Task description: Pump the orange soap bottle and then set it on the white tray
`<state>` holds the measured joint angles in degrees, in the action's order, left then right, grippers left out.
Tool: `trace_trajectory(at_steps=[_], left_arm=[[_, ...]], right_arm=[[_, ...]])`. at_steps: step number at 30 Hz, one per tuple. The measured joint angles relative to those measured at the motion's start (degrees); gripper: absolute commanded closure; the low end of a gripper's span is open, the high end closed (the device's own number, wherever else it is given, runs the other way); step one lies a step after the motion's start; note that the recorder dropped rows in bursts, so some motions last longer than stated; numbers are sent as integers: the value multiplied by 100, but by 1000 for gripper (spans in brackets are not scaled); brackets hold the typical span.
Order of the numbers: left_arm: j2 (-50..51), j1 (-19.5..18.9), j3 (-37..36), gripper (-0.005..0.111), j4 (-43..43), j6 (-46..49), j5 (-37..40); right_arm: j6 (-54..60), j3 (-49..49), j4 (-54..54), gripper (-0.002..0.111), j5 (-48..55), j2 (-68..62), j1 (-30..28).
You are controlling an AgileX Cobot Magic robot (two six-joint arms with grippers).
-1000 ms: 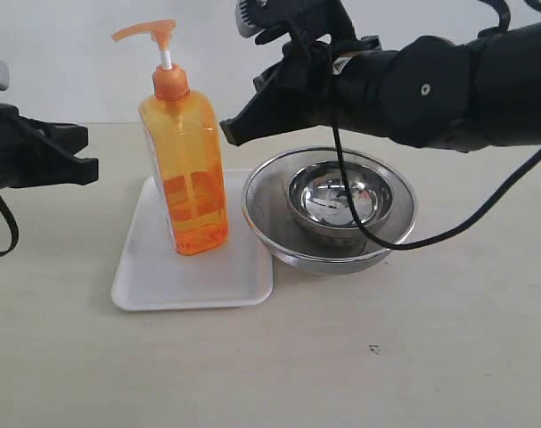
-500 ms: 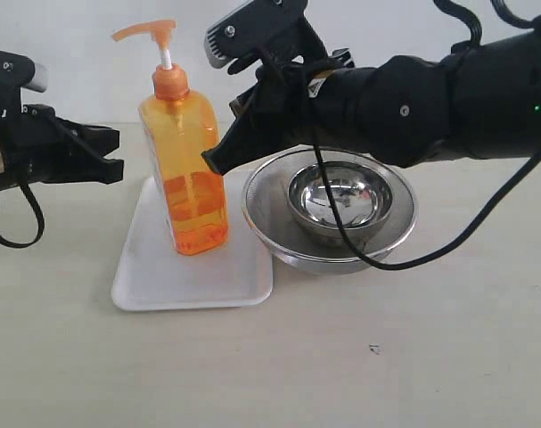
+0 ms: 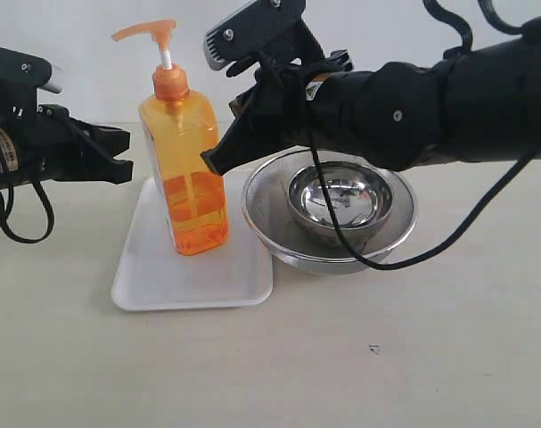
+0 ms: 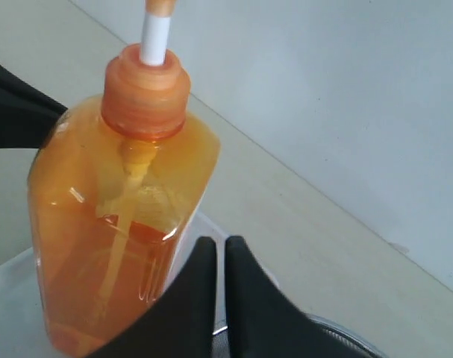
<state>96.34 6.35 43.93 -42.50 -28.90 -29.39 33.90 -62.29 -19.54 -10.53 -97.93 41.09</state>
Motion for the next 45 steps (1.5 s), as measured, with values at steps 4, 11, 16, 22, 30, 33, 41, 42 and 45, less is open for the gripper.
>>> trace_trajectory(at_steps=[4,11,16,22,30,33,41,42,45], left_arm=[[10,0,43,102,-14,-25,0],[10,0,51,102,-63,-37,-12],[10,0,51,102,-87,-47,-209],[10,0,51,102,-100,-57,-266],[10,0,51,102,-103,-133,-530],[10,0,67,102,-113,-144,-530],[10,0,167,102,-160,-215,-530],[10,0,167,102,-160,-215,-530],[90,0,171,102,-171,-254,-530]], right_arm=[[0,-213,11,107,22,-298,0],[0,-283,18,107,-12,-404,0],[-40,-299,18,107,52,-523,0],[-152,-331,18,107,76,-613,0],[-266,-331,46,107,76,-613,0],[-327,-331,59,107,80,-613,0],[-363,-331,59,107,214,-613,10],[-363,-344,59,107,222,-613,10],[-363,-378,108,107,209,-613,64]])
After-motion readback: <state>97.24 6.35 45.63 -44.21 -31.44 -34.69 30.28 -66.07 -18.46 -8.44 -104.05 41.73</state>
